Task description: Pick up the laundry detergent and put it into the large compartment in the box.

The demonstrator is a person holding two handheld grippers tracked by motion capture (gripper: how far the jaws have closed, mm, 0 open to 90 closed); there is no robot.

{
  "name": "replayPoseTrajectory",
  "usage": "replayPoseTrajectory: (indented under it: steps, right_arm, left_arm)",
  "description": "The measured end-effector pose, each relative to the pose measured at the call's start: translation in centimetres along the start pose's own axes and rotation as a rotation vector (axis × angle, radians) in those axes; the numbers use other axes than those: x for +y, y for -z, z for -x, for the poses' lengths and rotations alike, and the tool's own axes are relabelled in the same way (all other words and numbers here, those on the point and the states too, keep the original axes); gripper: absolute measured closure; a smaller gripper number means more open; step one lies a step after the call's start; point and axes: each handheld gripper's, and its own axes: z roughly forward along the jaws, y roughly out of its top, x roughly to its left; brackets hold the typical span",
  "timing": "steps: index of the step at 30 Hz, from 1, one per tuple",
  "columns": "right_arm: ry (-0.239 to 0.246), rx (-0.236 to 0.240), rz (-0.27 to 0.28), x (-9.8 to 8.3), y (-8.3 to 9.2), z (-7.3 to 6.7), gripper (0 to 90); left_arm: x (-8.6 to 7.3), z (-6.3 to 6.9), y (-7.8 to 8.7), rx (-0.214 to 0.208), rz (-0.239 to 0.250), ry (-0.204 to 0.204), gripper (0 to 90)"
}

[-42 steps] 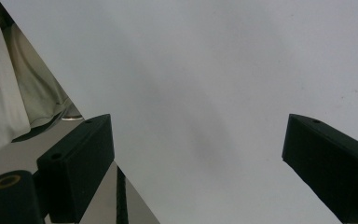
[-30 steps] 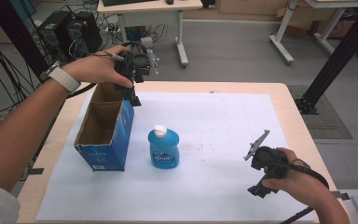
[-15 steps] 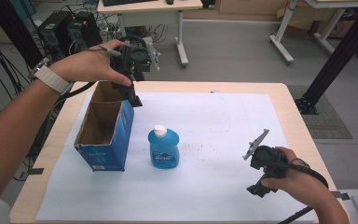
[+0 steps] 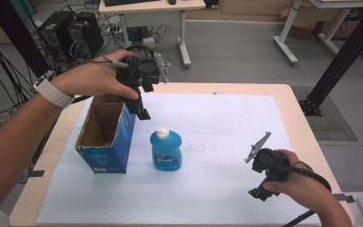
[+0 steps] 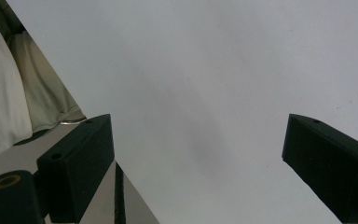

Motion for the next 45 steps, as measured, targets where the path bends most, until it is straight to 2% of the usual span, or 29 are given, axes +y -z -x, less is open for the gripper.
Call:
replayPoseTrajectory:
  steps: [3,8,18,21,29,33,38,41,45]
  right_arm:
    - [0.000,-0.001,0.002,-0.1,0.0,-0.1,8.7]
    - [-0.001,0.002,0.002,-0.2,-0.2,-0.1,8.7]
    - [-0.002,0.000,0.013,-0.7,-0.2,-0.3,8.7]
    - [-0.001,-0.003,0.017,-0.8,-0.1,-0.3,8.7]
    - [-0.005,-0.002,0.019,-1.0,-0.2,-0.4,8.7]
    - [-0.008,-0.004,0.024,-1.2,-0.1,-0.4,8.7]
    - [-0.012,0.002,0.027,-1.2,-0.2,-0.3,8.7]
    - [-0.011,0.005,0.027,-1.2,-0.4,-0.2,8.7]
    - [-0.007,0.008,0.030,-1.2,-0.6,-0.2,8.7]
  left_arm:
    - [0.7,0.3,-0.9,-0.026,-0.022,-0.021,10.8]
    - [2.3,1.0,-2.9,-0.046,-0.053,-0.053,10.7]
    - [3.8,1.3,-6.2,-0.052,-0.089,-0.060,10.7]
    - [3.9,1.1,-7.1,-0.052,-0.086,-0.058,10.7]
    - [3.6,1.1,-8.2,-0.044,-0.072,-0.051,10.4]
    - [3.3,0.8,-8.7,-0.052,-0.060,-0.043,10.7]
    - [3.5,1.0,-9.7,-0.057,-0.067,-0.059,10.7]
    - [3.8,1.0,-10.3,-0.057,-0.088,-0.062,10.7]
    - [3.8,1.1,-11.2,-0.052,-0.097,-0.055,10.7]
